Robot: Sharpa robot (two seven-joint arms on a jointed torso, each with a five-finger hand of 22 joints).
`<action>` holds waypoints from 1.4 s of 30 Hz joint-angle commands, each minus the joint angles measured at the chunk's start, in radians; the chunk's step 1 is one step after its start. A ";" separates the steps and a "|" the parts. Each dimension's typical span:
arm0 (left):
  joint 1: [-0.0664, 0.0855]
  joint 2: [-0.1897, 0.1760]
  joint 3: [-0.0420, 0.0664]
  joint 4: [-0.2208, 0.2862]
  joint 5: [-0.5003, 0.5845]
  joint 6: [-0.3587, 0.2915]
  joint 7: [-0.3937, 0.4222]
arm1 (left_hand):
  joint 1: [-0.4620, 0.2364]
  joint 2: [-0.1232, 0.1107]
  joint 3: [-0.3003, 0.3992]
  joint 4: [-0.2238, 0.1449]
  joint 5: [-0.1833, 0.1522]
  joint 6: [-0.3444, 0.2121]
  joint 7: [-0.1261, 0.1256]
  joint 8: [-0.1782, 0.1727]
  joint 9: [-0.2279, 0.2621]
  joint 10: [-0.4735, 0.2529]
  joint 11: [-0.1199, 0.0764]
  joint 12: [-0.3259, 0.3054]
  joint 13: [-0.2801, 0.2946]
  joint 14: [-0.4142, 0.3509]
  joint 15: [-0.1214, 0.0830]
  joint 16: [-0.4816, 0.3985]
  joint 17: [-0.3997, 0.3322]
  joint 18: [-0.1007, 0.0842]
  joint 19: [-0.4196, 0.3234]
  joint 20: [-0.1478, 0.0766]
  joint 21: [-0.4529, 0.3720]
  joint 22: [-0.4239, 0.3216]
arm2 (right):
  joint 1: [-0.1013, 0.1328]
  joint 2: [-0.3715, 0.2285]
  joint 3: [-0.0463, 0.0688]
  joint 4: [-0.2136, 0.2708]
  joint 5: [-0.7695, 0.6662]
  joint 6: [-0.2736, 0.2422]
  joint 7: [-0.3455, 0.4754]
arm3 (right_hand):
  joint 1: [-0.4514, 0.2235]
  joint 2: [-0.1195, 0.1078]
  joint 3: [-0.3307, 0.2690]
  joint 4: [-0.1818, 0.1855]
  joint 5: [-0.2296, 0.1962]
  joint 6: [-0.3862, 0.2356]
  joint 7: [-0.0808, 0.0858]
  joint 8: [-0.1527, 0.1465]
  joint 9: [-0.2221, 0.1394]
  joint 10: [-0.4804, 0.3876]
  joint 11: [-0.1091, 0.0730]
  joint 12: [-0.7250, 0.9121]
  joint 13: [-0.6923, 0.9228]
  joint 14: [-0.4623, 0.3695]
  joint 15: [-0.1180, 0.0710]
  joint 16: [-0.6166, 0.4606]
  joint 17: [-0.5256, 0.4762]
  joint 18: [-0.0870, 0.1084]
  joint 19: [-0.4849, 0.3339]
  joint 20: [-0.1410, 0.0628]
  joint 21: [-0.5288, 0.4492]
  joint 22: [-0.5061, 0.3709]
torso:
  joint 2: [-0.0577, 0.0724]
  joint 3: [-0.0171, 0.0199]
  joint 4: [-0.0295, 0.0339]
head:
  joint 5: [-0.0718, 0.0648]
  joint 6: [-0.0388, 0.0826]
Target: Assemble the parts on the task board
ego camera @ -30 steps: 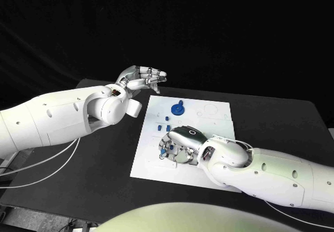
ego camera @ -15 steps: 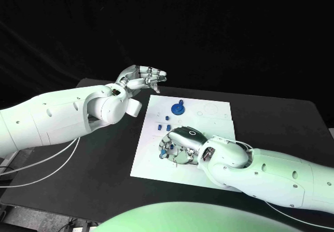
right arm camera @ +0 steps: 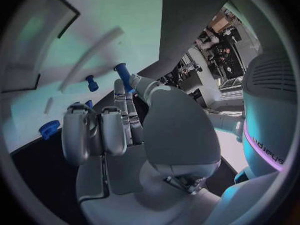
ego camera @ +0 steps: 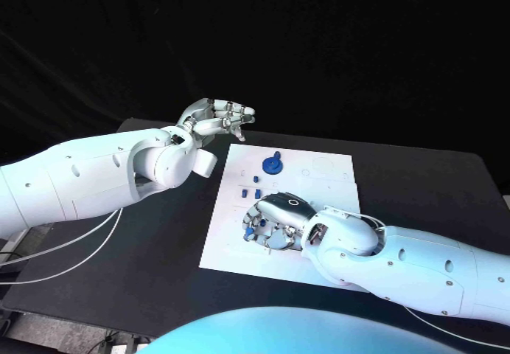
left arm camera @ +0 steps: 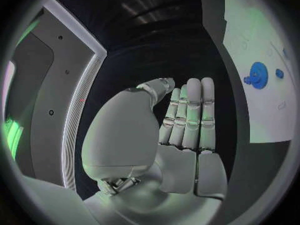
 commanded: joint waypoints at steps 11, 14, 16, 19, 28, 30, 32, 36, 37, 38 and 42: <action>0.001 0.000 0.001 0.002 0.004 0.017 0.003 | 0.000 0.008 -0.003 0.001 -0.001 -0.008 0.000 0.004 -0.001 -0.005 0.001 0.006 -0.002 -0.005 0.001 0.003 -0.001 0.006 0.008 -0.001 -0.007 -0.001 | -0.004 0.009 -0.004 -0.019 -0.038 0.062 -0.020 | -0.020 -0.013 0.010 -0.003 0.002 -0.006 0.005 0.004 0.003 0.005 0.004 -0.013 -0.002 0.033 0.000 0.005 -0.005 -0.010 0.000 -0.001 -0.014 0.150 | 0.000 0.0007 -0.0004 | 0.000 -0.002; 0.001 0.000 0.001 0.002 0.004 0.016 0.003 | 0.000 0.008 -0.003 0.001 -0.001 -0.008 0.000 0.004 -0.001 -0.005 0.001 0.006 -0.002 -0.005 0.001 0.003 -0.001 0.006 0.008 -0.001 -0.007 -0.001 | -0.004 0.009 -0.005 -0.018 -0.040 0.052 -0.019 | -0.038 -0.032 0.008 -0.001 0.011 -0.027 0.015 -0.006 0.000 -0.009 0.012 -0.025 -0.004 0.032 0.007 0.005 -0.007 -0.009 -0.003 0.003 -0.019 0.148 | -0.001 0.0003 -0.0008 | -0.001 -0.001; 0.001 0.000 0.001 0.002 0.004 0.016 0.003 | 0.000 0.008 -0.003 0.001 -0.001 -0.008 0.000 0.004 -0.001 -0.005 0.001 0.006 -0.002 -0.005 0.001 0.003 -0.001 0.006 0.008 -0.001 -0.007 -0.001 | -0.005 0.008 -0.005 -0.017 -0.040 0.039 -0.017 | -0.046 -0.041 0.005 -0.001 0.020 -0.039 0.020 -0.011 -0.001 -0.016 0.017 -0.029 -0.004 0.032 0.010 0.005 -0.007 -0.009 -0.003 0.006 -0.020 0.148 | -0.001 0.0002 -0.0011 | -0.001 -0.001; 0.001 0.000 0.001 0.002 0.004 0.016 0.003 | 0.000 0.008 -0.003 0.001 -0.001 -0.008 0.000 0.004 -0.001 -0.005 0.001 0.006 -0.002 -0.005 0.001 0.003 -0.001 0.006 0.008 -0.001 -0.007 -0.001 | -0.005 0.006 -0.005 -0.015 -0.040 0.025 -0.014 | -0.060 -0.056 -0.001 0.000 0.027 -0.065 0.026 -0.024 -0.006 -0.037 0.024 -0.037 -0.006 0.030 0.016 0.004 -0.011 -0.007 -0.008 0.012 -0.029 0.145 | -0.001 0.0005 -0.0014 | -0.002 0.000; 0.001 -0.002 0.000 0.001 0.004 0.015 0.003 | -0.001 0.009 -0.003 0.001 -0.001 -0.008 0.000 0.004 -0.002 -0.005 0.001 0.006 -0.002 -0.005 0.001 0.003 -0.001 0.006 0.008 -0.001 -0.007 -0.002 | -0.006 -0.024 -0.005 0.015 -0.043 -0.088 -0.011 | -0.076 -0.084 -0.038 -0.007 0.047 -0.152 0.034 -0.068 -0.021 -0.138 0.038 -0.050 -0.014 0.011 0.029 -0.025 -0.070 0.014 -0.057 0.026 -0.126 0.098 | -0.002 0.0008 -0.0020 | -0.009 0.007; 0.001 -0.002 0.000 0.000 0.004 0.015 0.003 | -0.001 0.009 -0.003 0.001 -0.001 -0.008 0.000 0.004 -0.002 -0.005 0.001 0.006 -0.002 -0.005 0.001 0.003 -0.001 0.006 0.008 -0.001 -0.007 -0.002 | -0.006 -0.041 -0.002 0.033 -0.039 -0.125 -0.005 | -0.073 -0.082 -0.056 -0.011 0.049 -0.155 0.017 -0.067 -0.019 -0.155 0.037 -0.036 -0.011 0.008 0.028 -0.031 -0.082 0.020 -0.072 0.026 -0.155 0.084 | -0.002 0.0009 -0.0022 | -0.010 0.009; 0.001 -0.002 0.000 -0.001 0.004 0.015 0.003 | -0.001 0.009 -0.003 0.001 -0.001 -0.008 0.000 0.004 -0.002 -0.005 0.001 0.006 -0.002 -0.005 0.001 0.003 -0.001 0.006 0.008 -0.001 -0.007 -0.002 | -0.004 -0.059 0.002 0.053 -0.035 -0.153 0.001 | -0.070 -0.082 -0.076 -0.013 0.048 -0.164 0.013 -0.069 -0.019 -0.174 0.039 -0.025 -0.009 0.003 0.029 -0.038 -0.094 0.025 -0.083 0.027 -0.179 0.073 | -0.003 0.0013 -0.0028 | -0.013 0.012; 0.000 -0.003 -0.001 -0.002 0.004 0.014 0.003 | -0.001 0.009 -0.003 0.001 -0.001 -0.008 0.000 0.004 -0.002 -0.005 0.001 0.006 -0.002 -0.005 0.001 0.003 -0.001 0.006 0.008 -0.001 -0.007 -0.002 | 0.006 -0.092 0.009 0.084 -0.014 -0.181 0.015 | -0.063 -0.071 -0.153 -0.008 0.050 -0.200 -0.007 -0.086 -0.023 -0.221 0.044 0.003 -0.007 -0.011 0.034 -0.059 -0.134 0.035 -0.108 0.030 -0.237 0.045 | -0.004 0.0015 -0.0051 | -0.019 0.019; 0.000 -0.003 -0.001 -0.002 0.004 0.014 0.003 | -0.001 0.009 -0.003 0.001 -0.001 -0.008 0.000 0.004 -0.002 -0.005 0.001 0.006 -0.002 -0.005 0.001 0.003 -0.001 0.006 0.008 -0.001 -0.007 -0.002 | 0.012 -0.107 0.012 0.097 -0.003 -0.187 0.022 | -0.057 -0.065 -0.177 -0.006 0.053 -0.203 -0.007 -0.087 -0.022 -0.228 0.044 0.012 -0.006 -0.013 0.034 -0.062 -0.139 0.037 -0.111 0.031 -0.245 0.040 | -0.004 0.0017 -0.0062 | -0.022 0.021; 0.000 -0.003 -0.001 -0.002 0.004 0.014 0.003 | -0.001 0.009 -0.003 0.001 -0.001 -0.008 0.000 0.004 -0.002 -0.005 0.001 0.006 -0.002 -0.005 0.001 0.003 -0.001 0.006 0.008 -0.001 -0.007 -0.002 | 0.017 -0.120 0.013 0.108 0.009 -0.191 0.028 | -0.037 -0.048 -0.238 0.001 0.056 -0.208 -0.009 -0.089 -0.021 -0.247 0.043 0.041 -0.003 -0.014 0.036 -0.064 -0.144 0.038 -0.111 0.031 -0.256 0.035 | -0.005 0.0019 -0.0068 | -0.023 0.023; -0.001 -0.003 -0.002 -0.003 0.004 0.015 0.003 | -0.001 0.009 -0.003 0.001 -0.001 -0.008 0.000 0.004 -0.002 -0.005 0.001 0.006 -0.002 -0.005 0.001 0.003 -0.001 0.006 0.008 -0.001 -0.007 -0.002 | 0.043 -0.182 0.017 0.146 0.110 -0.195 0.051 | -0.014 -0.030 -0.253 0.005 0.060 -0.202 0.004 -0.088 -0.020 -0.226 0.036 0.083 0.005 -0.004 0.028 -0.051 -0.123 0.032 -0.092 0.028 -0.229 0.049 | -0.007 0.0022 -0.0090 | -0.034 0.027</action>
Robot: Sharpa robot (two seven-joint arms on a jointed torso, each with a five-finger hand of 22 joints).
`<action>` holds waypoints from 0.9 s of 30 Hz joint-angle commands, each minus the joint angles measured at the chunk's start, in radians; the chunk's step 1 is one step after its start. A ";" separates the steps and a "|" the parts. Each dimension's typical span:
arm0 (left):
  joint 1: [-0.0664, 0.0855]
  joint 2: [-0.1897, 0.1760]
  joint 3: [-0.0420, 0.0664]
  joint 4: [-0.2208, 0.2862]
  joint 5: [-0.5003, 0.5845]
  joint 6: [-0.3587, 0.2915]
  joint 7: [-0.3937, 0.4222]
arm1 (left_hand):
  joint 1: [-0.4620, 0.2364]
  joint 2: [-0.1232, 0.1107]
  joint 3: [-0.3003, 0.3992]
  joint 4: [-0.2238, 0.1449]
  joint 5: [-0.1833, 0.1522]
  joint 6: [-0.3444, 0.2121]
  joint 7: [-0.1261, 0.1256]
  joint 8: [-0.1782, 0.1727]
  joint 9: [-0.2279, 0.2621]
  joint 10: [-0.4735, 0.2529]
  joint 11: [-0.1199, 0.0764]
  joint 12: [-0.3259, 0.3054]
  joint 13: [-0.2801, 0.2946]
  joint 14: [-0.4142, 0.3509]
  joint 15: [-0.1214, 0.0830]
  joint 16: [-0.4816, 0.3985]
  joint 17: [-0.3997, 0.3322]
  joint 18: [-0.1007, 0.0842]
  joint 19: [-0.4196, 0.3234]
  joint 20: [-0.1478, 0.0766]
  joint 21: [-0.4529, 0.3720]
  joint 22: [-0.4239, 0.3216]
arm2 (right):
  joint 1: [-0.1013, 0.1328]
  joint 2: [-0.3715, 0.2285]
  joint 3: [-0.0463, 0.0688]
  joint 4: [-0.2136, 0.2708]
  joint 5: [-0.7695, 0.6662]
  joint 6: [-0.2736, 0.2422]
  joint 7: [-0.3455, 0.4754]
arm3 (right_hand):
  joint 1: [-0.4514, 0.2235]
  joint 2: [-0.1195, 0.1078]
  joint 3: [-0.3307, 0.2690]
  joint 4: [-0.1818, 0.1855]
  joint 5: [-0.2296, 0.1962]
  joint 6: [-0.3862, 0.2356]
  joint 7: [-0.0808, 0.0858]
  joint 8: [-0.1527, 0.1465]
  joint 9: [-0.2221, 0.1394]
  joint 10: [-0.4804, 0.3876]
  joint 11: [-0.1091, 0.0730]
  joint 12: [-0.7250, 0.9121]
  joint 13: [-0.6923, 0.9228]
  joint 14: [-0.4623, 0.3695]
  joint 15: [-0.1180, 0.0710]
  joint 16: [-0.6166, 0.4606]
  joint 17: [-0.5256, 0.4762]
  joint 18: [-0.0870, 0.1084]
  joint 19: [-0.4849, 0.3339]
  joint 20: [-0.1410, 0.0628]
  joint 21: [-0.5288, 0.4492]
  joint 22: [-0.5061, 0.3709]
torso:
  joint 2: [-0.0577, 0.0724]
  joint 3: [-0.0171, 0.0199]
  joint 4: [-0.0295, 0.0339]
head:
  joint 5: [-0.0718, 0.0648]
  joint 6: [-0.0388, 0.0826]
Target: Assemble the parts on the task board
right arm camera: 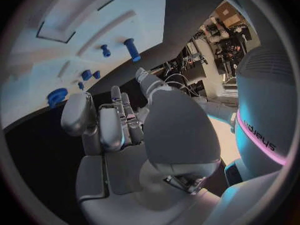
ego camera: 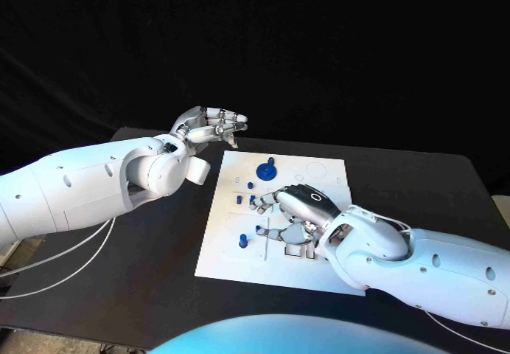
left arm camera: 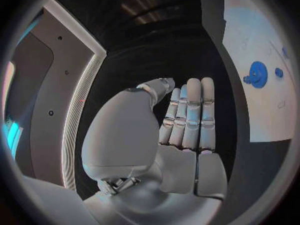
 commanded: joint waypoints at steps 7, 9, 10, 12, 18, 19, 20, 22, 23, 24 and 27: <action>-0.001 -0.001 -0.005 0.002 0.005 0.015 0.006 | -0.002 0.009 -0.004 0.002 -0.001 -0.009 0.000 0.005 -0.002 -0.006 0.001 0.007 -0.002 -0.005 0.001 0.003 -0.002 0.006 0.008 -0.001 -0.004 -0.002 | 0.066 -0.181 0.003 0.054 0.423 0.070 -0.007 | -0.032 0.018 0.040 0.052 0.046 0.078 0.031 0.056 0.019 0.264 -0.041 0.164 0.075 0.048 -0.034 0.085 0.146 -0.037 0.107 -0.029 0.199 0.144 | -0.006 -0.0022 -0.0078 | -0.070 0.022; -0.002 -0.003 -0.005 0.004 0.007 0.015 0.008 | -0.002 0.009 -0.004 0.002 -0.001 -0.009 0.000 0.005 -0.002 -0.006 0.001 0.007 -0.002 -0.005 0.001 0.003 -0.002 0.006 0.008 -0.001 -0.004 -0.002 | 0.071 -0.228 0.001 0.069 0.477 0.091 -0.032 | -0.043 0.010 0.024 0.059 0.053 0.091 0.012 0.102 0.046 0.336 -0.062 0.264 0.147 0.053 -0.052 0.099 0.168 -0.047 0.128 -0.043 0.245 0.168 | -0.008 -0.0028 -0.0102 | -0.091 0.021; -0.003 -0.005 -0.006 0.006 0.008 0.016 0.009 | -0.002 0.009 -0.004 0.002 -0.001 -0.009 0.000 0.005 -0.002 -0.006 0.001 0.007 -0.002 -0.005 0.001 0.003 -0.002 0.006 0.008 -0.001 -0.004 -0.002 | 0.073 -0.257 -0.001 0.080 0.497 0.100 -0.049 | -0.035 0.020 0.021 0.073 0.064 0.048 -0.007 0.183 0.101 0.233 -0.080 0.428 0.327 0.055 -0.063 0.114 0.184 -0.053 0.139 -0.063 0.273 0.187 | -0.009 -0.0023 -0.0118 | -0.103 0.019; -0.004 -0.008 -0.007 0.009 0.008 0.016 0.009 | -0.002 0.009 -0.004 0.002 -0.001 -0.009 0.000 0.005 -0.002 -0.006 0.001 0.007 -0.002 -0.005 0.001 0.003 -0.002 0.006 0.008 -0.001 -0.004 -0.002 | 0.074 -0.291 -0.004 0.096 0.502 0.105 -0.072 | -0.055 0.015 0.009 0.096 0.058 0.031 0.000 0.218 0.121 0.284 -0.073 0.622 0.553 0.061 -0.061 0.130 0.216 -0.061 0.154 -0.057 0.310 0.205 | -0.010 -0.0019 -0.0153 | -0.115 0.018; -0.006 -0.013 -0.009 0.017 0.011 0.021 0.012 | -0.002 0.009 -0.004 0.003 -0.001 -0.010 0.000 0.005 -0.002 -0.007 0.001 0.008 -0.002 -0.005 0.001 0.003 -0.002 0.006 0.008 -0.001 -0.005 -0.003 | 0.068 -0.384 -0.015 0.153 0.447 0.114 -0.181 | -0.087 0.013 -0.007 0.136 0.060 0.036 -0.009 0.268 0.144 0.361 -0.079 0.862 0.855 0.068 -0.065 0.150 0.256 -0.070 0.171 -0.059 0.348 0.224 | -0.015 -0.0016 -0.0241 | -0.139 0.011; -0.006 -0.014 -0.010 0.018 0.012 0.021 0.012 | -0.002 0.009 -0.004 0.003 -0.001 -0.010 0.000 0.005 -0.002 -0.007 0.001 0.008 -0.002 -0.005 0.001 0.003 -0.002 0.006 0.008 -0.001 -0.005 -0.003 | 0.065 -0.396 -0.018 0.160 0.439 0.114 -0.202 | -0.093 0.009 -0.014 0.148 0.060 0.039 -0.012 0.280 0.148 0.378 -0.082 0.913 0.922 0.069 -0.072 0.154 0.265 -0.070 0.172 -0.060 0.350 0.225 | -0.016 -0.0020 -0.0251 | -0.140 0.011; -0.007 -0.015 -0.010 0.019 0.012 0.022 0.012 | -0.002 0.009 -0.004 0.003 -0.001 -0.010 0.000 0.005 -0.002 -0.007 0.001 0.008 -0.002 -0.005 0.001 0.003 -0.002 0.006 0.008 -0.001 -0.005 -0.003 | 0.062 -0.403 -0.020 0.165 0.432 0.114 -0.218 | -0.097 0.008 -0.017 0.155 0.061 0.039 -0.013 0.285 0.149 0.380 -0.083 0.926 0.941 0.070 -0.069 0.157 0.271 -0.071 0.173 -0.062 0.354 0.227 | -0.017 -0.0027 -0.0261 | -0.142 0.008; -0.007 -0.016 -0.011 0.021 0.013 0.023 0.012 | -0.002 0.009 -0.004 0.003 -0.001 -0.010 0.000 0.005 -0.002 -0.007 0.001 0.008 -0.002 -0.005 0.001 0.003 -0.002 0.006 0.008 -0.001 -0.005 -0.003 | 0.053 -0.415 -0.023 0.175 0.405 0.109 -0.254 | -0.103 0.009 -0.022 0.161 0.063 0.036 -0.014 0.289 0.150 0.382 -0.082 0.939 0.960 0.071 -0.068 0.160 0.280 -0.071 0.174 -0.063 0.356 0.228 | -0.018 -0.0031 -0.0276 | -0.142 0.007; -0.007 -0.017 -0.011 0.022 0.013 0.023 0.013 | -0.002 0.009 -0.004 0.003 -0.001 -0.010 0.000 0.005 -0.002 -0.007 0.001 0.008 -0.002 -0.005 0.001 0.003 -0.002 0.006 0.008 -0.001 -0.005 -0.003 | 0.048 -0.418 -0.024 0.178 0.392 0.107 -0.267 | -0.112 0.009 -0.028 0.165 0.065 0.034 -0.013 0.292 0.150 0.381 -0.082 0.945 0.970 0.071 -0.069 0.162 0.284 -0.072 0.176 -0.063 0.360 0.230 | -0.018 -0.0031 -0.0284 | -0.143 0.004; -0.007 -0.017 -0.011 0.022 0.013 0.023 0.013 | -0.002 0.009 -0.004 0.003 -0.001 -0.010 0.000 0.005 -0.002 -0.007 0.001 0.008 -0.002 -0.005 0.001 0.003 -0.002 0.006 0.008 -0.001 -0.005 -0.003 | 0.047 -0.418 -0.024 0.179 0.389 0.107 -0.271 | -0.112 0.009 -0.028 0.165 0.065 0.034 -0.013 0.292 0.150 0.381 -0.082 0.945 0.970 0.071 -0.069 0.162 0.284 -0.072 0.176 -0.063 0.360 0.230 | -0.018 -0.0034 -0.0285 | -0.143 0.004; -0.007 -0.019 -0.012 0.024 0.014 0.024 0.013 | -0.002 0.009 -0.004 0.003 -0.001 -0.010 0.000 0.005 -0.002 -0.007 0.001 0.008 -0.002 -0.005 0.001 0.003 -0.002 0.006 0.008 -0.001 -0.005 -0.003 | 0.031 -0.418 -0.026 0.185 0.352 0.103 -0.312 | -0.125 0.006 -0.041 0.165 0.079 0.031 -0.013 0.299 0.151 0.383 -0.083 0.958 0.992 0.072 -0.069 0.166 0.290 -0.073 0.178 -0.063 0.364 0.232 | -0.018 -0.0042 -0.0268 | -0.147 0.002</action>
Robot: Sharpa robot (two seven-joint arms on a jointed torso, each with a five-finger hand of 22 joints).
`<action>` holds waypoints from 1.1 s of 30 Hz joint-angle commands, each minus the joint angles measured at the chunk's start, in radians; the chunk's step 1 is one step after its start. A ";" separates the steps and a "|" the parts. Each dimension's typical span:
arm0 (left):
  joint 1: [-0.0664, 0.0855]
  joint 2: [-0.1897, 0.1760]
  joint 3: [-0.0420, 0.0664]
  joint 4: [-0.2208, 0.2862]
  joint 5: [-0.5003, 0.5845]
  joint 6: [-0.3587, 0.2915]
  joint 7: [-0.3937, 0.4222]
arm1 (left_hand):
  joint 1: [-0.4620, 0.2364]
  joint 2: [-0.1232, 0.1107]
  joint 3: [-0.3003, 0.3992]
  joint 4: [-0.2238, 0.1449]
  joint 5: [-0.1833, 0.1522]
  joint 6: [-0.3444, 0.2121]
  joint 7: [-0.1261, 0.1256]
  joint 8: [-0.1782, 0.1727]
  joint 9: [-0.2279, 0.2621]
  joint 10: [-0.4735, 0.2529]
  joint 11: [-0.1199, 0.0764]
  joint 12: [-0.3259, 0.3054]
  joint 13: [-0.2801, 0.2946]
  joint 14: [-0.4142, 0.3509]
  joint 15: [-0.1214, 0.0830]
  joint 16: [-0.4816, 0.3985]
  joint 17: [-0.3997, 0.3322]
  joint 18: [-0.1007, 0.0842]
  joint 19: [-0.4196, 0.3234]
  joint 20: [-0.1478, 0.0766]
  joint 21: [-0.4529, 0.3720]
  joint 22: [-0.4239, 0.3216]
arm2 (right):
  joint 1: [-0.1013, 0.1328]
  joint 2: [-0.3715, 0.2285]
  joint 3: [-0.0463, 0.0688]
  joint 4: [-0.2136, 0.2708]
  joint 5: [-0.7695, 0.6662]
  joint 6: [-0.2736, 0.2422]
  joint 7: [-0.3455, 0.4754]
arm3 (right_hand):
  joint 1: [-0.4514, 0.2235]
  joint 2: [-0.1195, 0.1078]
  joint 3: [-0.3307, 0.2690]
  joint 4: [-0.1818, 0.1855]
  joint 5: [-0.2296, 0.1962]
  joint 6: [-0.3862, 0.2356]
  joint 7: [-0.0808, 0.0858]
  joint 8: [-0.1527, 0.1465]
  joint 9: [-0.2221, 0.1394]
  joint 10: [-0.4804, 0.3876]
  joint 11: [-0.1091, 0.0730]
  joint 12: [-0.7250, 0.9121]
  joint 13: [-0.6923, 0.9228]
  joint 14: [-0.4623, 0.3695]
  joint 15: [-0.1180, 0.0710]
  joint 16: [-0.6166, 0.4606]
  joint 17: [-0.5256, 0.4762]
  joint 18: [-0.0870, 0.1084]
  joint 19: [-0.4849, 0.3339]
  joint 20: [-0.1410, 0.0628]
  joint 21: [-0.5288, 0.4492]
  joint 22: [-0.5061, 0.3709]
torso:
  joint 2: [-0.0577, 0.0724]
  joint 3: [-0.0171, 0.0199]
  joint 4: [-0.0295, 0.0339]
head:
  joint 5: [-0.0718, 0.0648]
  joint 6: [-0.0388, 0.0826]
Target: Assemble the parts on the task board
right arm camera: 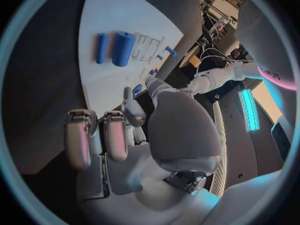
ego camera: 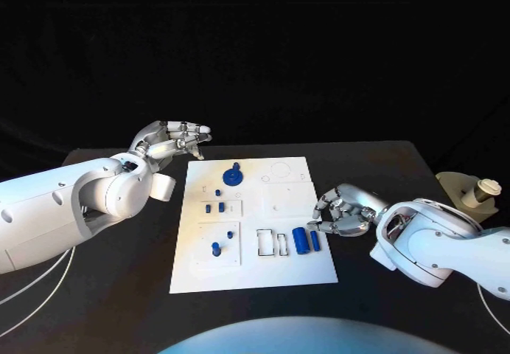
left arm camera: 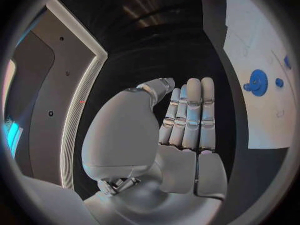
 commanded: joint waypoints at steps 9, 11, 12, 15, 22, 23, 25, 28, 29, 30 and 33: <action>0.000 -0.006 0.000 0.010 0.009 0.019 0.012 | -0.002 0.009 -0.004 0.003 -0.001 -0.010 0.000 0.005 -0.001 -0.007 0.001 0.004 -0.001 -0.005 0.001 0.003 -0.001 0.006 0.008 -0.001 -0.005 -0.001 | -0.051 0.039 -0.004 -0.010 -0.146 0.010 -0.168 | -0.063 0.000 -0.057 0.002 0.059 -0.010 -0.007 0.023 0.001 0.014 0.000 0.032 0.058 0.065 -0.003 0.012 0.042 -0.020 0.070 -0.008 0.014 0.236 | -0.001 -0.0022 0.0001 | 0.002 -0.008; 0.000 -0.007 0.000 0.012 0.009 0.019 0.012 | -0.002 0.009 -0.004 0.003 -0.001 -0.010 0.000 0.005 -0.001 -0.007 0.001 0.004 -0.001 -0.005 0.001 0.003 -0.001 0.006 0.008 -0.001 -0.005 -0.001 | -0.059 0.051 -0.004 -0.017 -0.160 0.009 -0.174 | -0.063 0.000 -0.057 0.002 0.059 -0.010 -0.007 0.023 0.001 0.014 0.000 0.032 0.058 0.065 -0.003 0.012 0.042 -0.020 0.070 -0.008 0.014 0.236 | 0.000 -0.0014 0.0003 | 0.003 -0.009; 0.000 -0.007 0.000 0.012 0.009 0.019 0.012 | -0.002 0.009 -0.004 0.003 -0.001 -0.010 0.000 0.005 -0.001 -0.007 0.001 0.004 -0.001 -0.005 0.001 0.003 -0.001 0.006 0.008 -0.001 -0.005 -0.001 | -0.061 0.057 -0.004 -0.020 -0.166 0.008 -0.177 | -0.064 0.001 -0.058 0.002 0.059 -0.010 -0.007 0.023 0.001 0.015 0.000 0.033 0.060 0.065 -0.003 0.012 0.043 -0.021 0.070 -0.008 0.014 0.237 | 0.000 -0.0010 0.0002 | 0.003 -0.009; 0.000 -0.009 0.000 0.015 0.010 0.019 0.012 | -0.002 0.009 -0.004 0.003 -0.001 -0.010 0.000 0.005 -0.001 -0.007 0.001 0.004 -0.001 -0.005 0.001 0.003 -0.001 0.006 0.008 -0.001 -0.005 -0.001 | -0.069 0.075 -0.004 -0.030 -0.182 0.007 -0.181 | -0.064 0.001 -0.059 0.002 0.059 -0.010 -0.007 0.024 0.001 0.015 0.000 0.034 0.061 0.065 -0.003 0.012 0.042 -0.021 0.070 -0.008 0.015 0.237 | 0.000 -0.0012 -0.0001 | 0.006 -0.010; 0.000 -0.012 0.000 0.017 0.010 0.020 0.011 | -0.002 0.009 -0.004 0.003 -0.001 -0.010 0.000 0.005 -0.001 -0.007 0.001 0.004 -0.001 -0.005 0.001 0.003 -0.001 0.006 0.008 -0.001 -0.005 -0.001 | -0.084 0.106 -0.004 -0.046 -0.205 0.006 -0.183 | -0.067 0.003 -0.063 0.002 0.059 -0.009 -0.008 0.025 0.001 0.018 0.000 0.040 0.070 0.065 -0.003 0.013 0.044 -0.021 0.070 -0.008 0.014 0.237 | 0.000 -0.0019 -0.0009 | 0.009 -0.013; 0.000 -0.012 0.000 0.017 0.010 0.021 0.010 | -0.002 0.009 -0.004 0.003 -0.001 -0.010 0.000 0.005 -0.001 -0.007 0.001 0.004 -0.001 -0.005 0.001 0.003 -0.001 0.006 0.008 -0.001 -0.005 -0.001 | -0.087 0.111 -0.004 -0.049 -0.208 0.005 -0.183 | -0.068 0.004 -0.063 0.002 0.059 -0.009 -0.008 0.026 0.001 0.019 -0.001 0.042 0.073 0.066 -0.003 0.013 0.044 -0.020 0.070 -0.008 0.013 0.236 | 0.000 -0.0016 -0.0013 | 0.010 -0.013; 0.000 -0.013 0.000 0.017 0.010 0.021 0.010 | -0.002 0.009 -0.004 0.003 -0.001 -0.010 0.000 0.005 -0.001 -0.007 0.001 0.004 -0.001 -0.005 0.001 0.003 -0.001 0.006 0.008 -0.001 -0.005 -0.001 | -0.091 0.118 -0.004 -0.054 -0.213 0.006 -0.183 | -0.068 0.004 -0.064 0.002 0.059 -0.009 -0.008 0.026 0.001 0.020 -0.001 0.043 0.075 0.066 -0.003 0.013 0.045 -0.021 0.070 -0.008 0.015 0.237 | -0.001 -0.0010 -0.0016 | 0.012 -0.015; 0.000 -0.014 0.000 0.017 0.010 0.022 0.009 | -0.002 0.009 -0.004 0.003 -0.001 -0.010 0.000 0.005 -0.001 -0.007 0.001 0.004 -0.001 -0.005 0.001 0.003 -0.001 0.006 0.008 -0.001 -0.005 -0.001 | -0.095 0.129 -0.004 -0.059 -0.218 0.008 -0.183 | -0.068 0.004 -0.064 0.002 0.059 -0.009 -0.008 0.026 0.001 0.020 -0.001 0.043 0.075 0.066 -0.003 0.013 0.045 -0.021 0.070 -0.008 0.015 0.237 | -0.001 -0.0008 -0.0012 | 0.014 -0.016; 0.000 -0.014 0.000 0.017 0.010 0.022 0.009 | -0.002 0.009 -0.004 0.003 -0.001 -0.010 0.000 0.005 -0.001 -0.007 0.001 0.004 -0.001 -0.005 0.001 0.003 -0.001 0.006 0.008 -0.001 -0.005 -0.001 | -0.097 0.132 -0.004 -0.061 -0.221 0.009 -0.184 | -0.068 0.004 -0.064 0.002 0.059 -0.009 -0.008 0.026 0.001 0.020 -0.001 0.043 0.075 0.066 -0.003 0.013 0.045 -0.021 0.070 -0.008 0.015 0.237 | -0.001 -0.0012 -0.0012 | 0.015 -0.016; 0.000 -0.015 0.000 0.017 0.010 0.022 0.009 | -0.002 0.009 -0.004 0.003 -0.001 -0.010 0.000 0.005 -0.001 -0.007 0.001 0.004 -0.001 -0.005 0.001 0.003 -0.001 0.006 0.008 -0.001 -0.005 -0.001 | -0.098 0.135 -0.004 -0.064 -0.223 0.012 -0.185 | -0.068 0.004 -0.064 0.002 0.059 -0.009 -0.008 0.026 0.001 0.020 -0.001 0.043 0.075 0.066 -0.003 0.013 0.045 -0.021 0.070 -0.008 0.015 0.237 | -0.001 -0.0012 -0.0012 | 0.015 -0.016; 0.000 -0.016 0.000 0.018 0.010 0.022 0.009 | -0.002 0.009 -0.004 0.003 -0.001 -0.010 0.000 0.005 -0.001 -0.007 0.001 0.004 -0.001 -0.005 0.001 0.003 -0.001 0.006 0.008 -0.001 -0.005 -0.001 | -0.103 0.147 -0.004 -0.077 -0.237 0.025 -0.192 | -0.069 0.005 -0.068 0.001 0.058 -0.008 -0.009 0.028 0.001 0.022 -0.001 0.046 0.080 0.066 -0.004 0.014 0.047 -0.021 0.070 -0.008 0.015 0.237 | -0.001 -0.0018 -0.0009 | 0.016 -0.017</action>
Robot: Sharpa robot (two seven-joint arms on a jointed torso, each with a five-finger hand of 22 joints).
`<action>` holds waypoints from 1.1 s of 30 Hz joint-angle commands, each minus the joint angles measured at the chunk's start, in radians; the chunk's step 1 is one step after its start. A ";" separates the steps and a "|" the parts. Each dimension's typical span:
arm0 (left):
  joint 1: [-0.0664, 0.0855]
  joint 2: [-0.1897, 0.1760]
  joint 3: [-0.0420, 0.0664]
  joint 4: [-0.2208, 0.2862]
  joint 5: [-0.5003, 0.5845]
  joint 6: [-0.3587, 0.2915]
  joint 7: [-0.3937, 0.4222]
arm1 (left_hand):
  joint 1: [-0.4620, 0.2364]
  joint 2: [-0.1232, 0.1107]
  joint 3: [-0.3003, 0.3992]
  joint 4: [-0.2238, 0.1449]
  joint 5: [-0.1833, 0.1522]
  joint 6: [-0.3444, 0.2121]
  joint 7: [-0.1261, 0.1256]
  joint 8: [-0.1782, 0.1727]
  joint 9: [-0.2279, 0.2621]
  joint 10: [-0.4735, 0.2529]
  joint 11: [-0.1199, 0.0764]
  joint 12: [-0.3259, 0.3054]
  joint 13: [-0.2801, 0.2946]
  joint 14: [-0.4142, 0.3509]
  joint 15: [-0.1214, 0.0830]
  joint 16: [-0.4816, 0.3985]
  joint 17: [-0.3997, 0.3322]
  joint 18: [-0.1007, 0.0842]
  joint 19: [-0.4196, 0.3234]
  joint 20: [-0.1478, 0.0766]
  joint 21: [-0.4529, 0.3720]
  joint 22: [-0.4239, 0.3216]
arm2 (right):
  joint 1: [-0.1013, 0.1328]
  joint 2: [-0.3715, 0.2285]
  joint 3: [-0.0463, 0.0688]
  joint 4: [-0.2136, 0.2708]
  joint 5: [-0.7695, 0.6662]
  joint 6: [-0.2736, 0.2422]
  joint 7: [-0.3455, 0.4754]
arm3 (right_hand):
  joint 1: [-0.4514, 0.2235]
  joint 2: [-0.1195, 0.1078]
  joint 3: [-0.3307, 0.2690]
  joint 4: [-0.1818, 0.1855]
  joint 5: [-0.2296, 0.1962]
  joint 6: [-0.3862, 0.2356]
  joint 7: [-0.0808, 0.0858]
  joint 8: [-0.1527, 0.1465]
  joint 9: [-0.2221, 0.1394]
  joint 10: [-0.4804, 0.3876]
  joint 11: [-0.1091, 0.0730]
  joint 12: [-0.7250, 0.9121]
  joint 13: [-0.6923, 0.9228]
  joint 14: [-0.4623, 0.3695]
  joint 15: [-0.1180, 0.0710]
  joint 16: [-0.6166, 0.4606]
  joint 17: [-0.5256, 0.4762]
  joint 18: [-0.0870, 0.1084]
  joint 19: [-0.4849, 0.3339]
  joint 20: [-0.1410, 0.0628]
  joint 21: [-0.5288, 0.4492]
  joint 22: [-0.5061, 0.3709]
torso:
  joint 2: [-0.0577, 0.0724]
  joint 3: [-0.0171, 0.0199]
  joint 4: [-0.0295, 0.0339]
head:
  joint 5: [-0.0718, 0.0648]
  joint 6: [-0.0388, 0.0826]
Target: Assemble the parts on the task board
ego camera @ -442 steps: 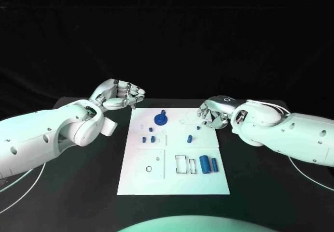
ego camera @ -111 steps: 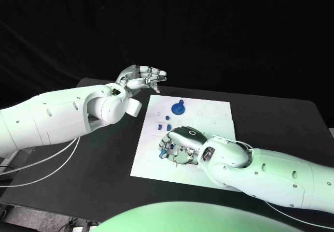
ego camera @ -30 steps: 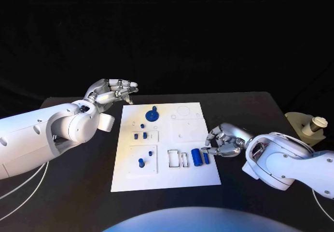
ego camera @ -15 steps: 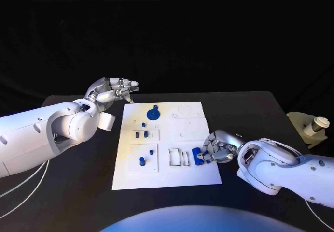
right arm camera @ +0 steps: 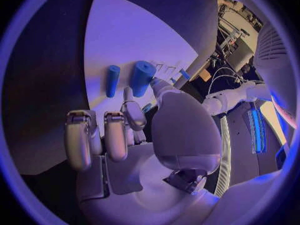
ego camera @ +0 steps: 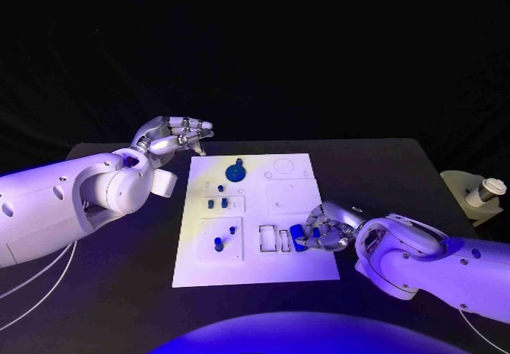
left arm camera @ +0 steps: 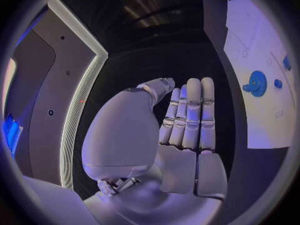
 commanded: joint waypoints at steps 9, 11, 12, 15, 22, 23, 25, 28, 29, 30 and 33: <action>0.001 -0.002 0.001 0.005 0.006 0.021 0.005 | -0.005 0.009 -0.005 0.004 -0.001 -0.011 0.000 0.006 -0.002 -0.008 0.002 0.006 -0.001 -0.006 0.002 0.003 -0.002 0.006 0.008 0.000 -0.007 -0.003 | -0.023 0.041 0.000 -0.038 -0.076 0.036 -0.036 | -0.009 0.008 -0.014 -0.001 -0.008 0.003 -0.006 0.015 0.001 0.009 -0.001 0.009 0.014 0.066 -0.005 0.006 0.051 -0.022 0.072 -0.009 0.007 0.239 | -0.001 -0.0005 -0.0001 | 0.004 -0.002; 0.001 -0.003 0.001 0.005 0.006 0.022 0.005 | -0.005 0.009 -0.005 0.004 -0.001 -0.011 0.000 0.006 -0.002 -0.008 0.002 0.006 -0.001 -0.006 0.002 0.003 -0.002 0.006 0.008 0.000 -0.007 -0.003 | -0.026 0.047 0.000 -0.042 -0.079 0.031 -0.038 | -0.004 0.015 -0.015 -0.001 -0.004 0.008 -0.008 0.020 0.001 0.013 -0.002 0.015 0.023 0.067 -0.006 0.007 0.053 -0.022 0.072 -0.010 0.008 0.240 | 0.000 -0.0004 0.0004 | 0.003 -0.002; 0.001 -0.003 0.001 0.005 0.006 0.022 0.004 | -0.005 0.009 -0.005 0.004 -0.001 -0.011 0.000 0.006 -0.002 -0.008 0.002 0.006 -0.001 -0.006 0.002 0.003 -0.002 0.006 0.008 0.000 -0.007 -0.003 | -0.027 0.049 0.000 -0.043 -0.080 0.028 -0.039 | 0.000 0.019 -0.015 -0.001 -0.001 0.011 -0.009 0.023 0.001 0.014 -0.003 0.017 0.027 0.067 -0.007 0.007 0.054 -0.022 0.072 -0.011 0.008 0.240 | 0.000 -0.0003 0.0006 | 0.003 -0.002; 0.001 -0.003 0.001 0.005 0.006 0.023 0.004 | -0.005 0.009 -0.005 0.004 -0.001 -0.011 0.000 0.006 -0.002 -0.008 0.002 0.006 -0.001 -0.006 0.002 0.003 -0.002 0.006 0.008 0.000 -0.007 -0.003 | -0.029 0.053 0.000 -0.043 -0.079 0.004 -0.039 | 0.008 0.028 -0.014 -0.001 0.006 0.017 -0.012 0.028 0.001 0.016 -0.005 0.020 0.033 0.067 -0.009 0.008 0.055 -0.022 0.073 -0.012 0.009 0.240 | -0.001 -0.0005 0.0011 | 0.002 -0.001; 0.001 -0.003 0.001 0.006 0.006 0.023 0.003 | -0.005 0.009 -0.005 0.005 -0.001 -0.011 0.000 0.006 -0.002 -0.008 0.002 0.006 -0.001 -0.006 0.002 0.003 -0.002 0.006 0.008 0.000 -0.007 -0.003 | -0.031 0.042 0.001 -0.030 -0.069 -0.075 -0.034 | 0.031 0.060 -0.001 -0.002 0.044 0.044 -0.023 0.044 -0.003 0.027 -0.015 0.032 0.059 0.068 -0.017 0.011 0.064 -0.024 0.077 -0.019 0.017 0.244 | -0.001 -0.0005 -0.0014 | 0.006 -0.001; 0.001 -0.003 0.001 0.006 0.006 0.023 0.003 | -0.006 0.009 -0.006 0.006 -0.001 -0.011 0.001 0.007 -0.002 -0.009 0.002 0.007 -0.002 -0.006 0.002 0.003 -0.002 0.006 0.008 0.000 -0.007 -0.003 | -0.031 0.039 0.002 -0.024 -0.066 -0.089 -0.031 | 0.035 0.063 0.002 -0.003 0.049 0.047 -0.025 0.046 -0.003 0.030 -0.017 0.036 0.065 0.069 -0.018 0.012 0.066 -0.024 0.078 -0.020 0.019 0.245 | -0.001 -0.0001 -0.0018 | 0.007 -0.001; 0.001 -0.003 0.001 0.006 0.006 0.023 0.003 | -0.006 0.009 -0.006 0.006 -0.001 -0.011 0.001 0.007 -0.002 -0.009 0.002 0.007 -0.002 -0.006 0.002 0.003 -0.002 0.006 0.008 0.000 -0.007 -0.003 | -0.030 0.033 0.003 -0.015 -0.061 -0.109 -0.028 | 0.041 0.067 0.006 -0.003 0.053 0.051 -0.027 0.049 -0.003 0.034 -0.019 0.041 0.072 0.069 -0.020 0.012 0.067 -0.025 0.079 -0.021 0.022 0.246 | -0.001 0.0005 -0.0023 | 0.008 -0.001; 0.001 -0.003 0.001 0.005 0.006 0.023 0.003 | -0.006 0.009 -0.006 0.006 -0.001 -0.011 0.001 0.007 -0.002 -0.009 0.002 0.007 -0.002 -0.006 0.002 0.003 -0.002 0.006 0.008 0.000 -0.007 -0.003 | -0.024 0.021 0.007 0.006 -0.050 -0.135 -0.023 | 0.049 0.073 0.012 -0.003 0.056 0.058 -0.031 0.054 -0.004 0.038 -0.022 0.043 0.078 0.070 -0.022 0.014 0.072 -0.026 0.081 -0.023 0.026 0.247 | -0.002 0.0008 -0.0025 | 0.008 0.000; 0.001 -0.003 0.001 0.005 0.006 0.023 0.002 | -0.006 0.009 -0.006 0.006 -0.001 -0.011 0.001 0.007 -0.002 -0.009 0.002 0.007 -0.002 -0.006 0.002 0.003 -0.002 0.006 0.008 0.000 -0.007 -0.003 | -0.018 0.015 0.009 0.019 -0.040 -0.143 -0.021 | 0.050 0.074 0.013 -0.003 0.057 0.060 -0.031 0.054 -0.004 0.038 -0.022 0.043 0.078 0.070 -0.023 0.014 0.073 -0.026 0.081 -0.024 0.026 0.247 | -0.002 0.0003 -0.0023 | 0.009 0.001; 0.001 -0.002 0.001 0.005 0.006 0.023 0.002 | -0.006 0.009 -0.006 0.006 -0.001 -0.011 0.001 0.007 -0.002 -0.009 0.002 0.007 -0.002 -0.006 0.002 0.003 -0.002 0.006 0.008 0.000 -0.007 -0.003 | -0.013 0.013 0.009 0.026 -0.035 -0.147 -0.020 | 0.050 0.074 0.013 -0.003 0.057 0.060 -0.031 0.055 -0.004 0.038 -0.023 0.043 0.078 0.070 -0.023 0.014 0.073 -0.026 0.081 -0.024 0.026 0.247 | -0.003 0.0001 -0.0023 | 0.009 0.001; 0.001 -0.001 0.001 0.004 0.006 0.023 0.003 | -0.006 0.009 -0.006 0.006 -0.001 -0.011 0.001 0.007 -0.002 -0.009 0.002 0.007 -0.002 -0.006 0.002 0.003 -0.002 0.006 0.008 0.000 -0.007 -0.003 | 0.000 0.012 0.011 0.047 -0.020 -0.150 -0.017 | 0.051 0.075 0.014 -0.003 0.057 0.061 -0.032 0.055 -0.004 0.039 -0.023 0.043 0.079 0.070 -0.023 0.014 0.072 -0.026 0.081 -0.024 0.027 0.248 | -0.003 0.0000 -0.0015 | 0.008 0.002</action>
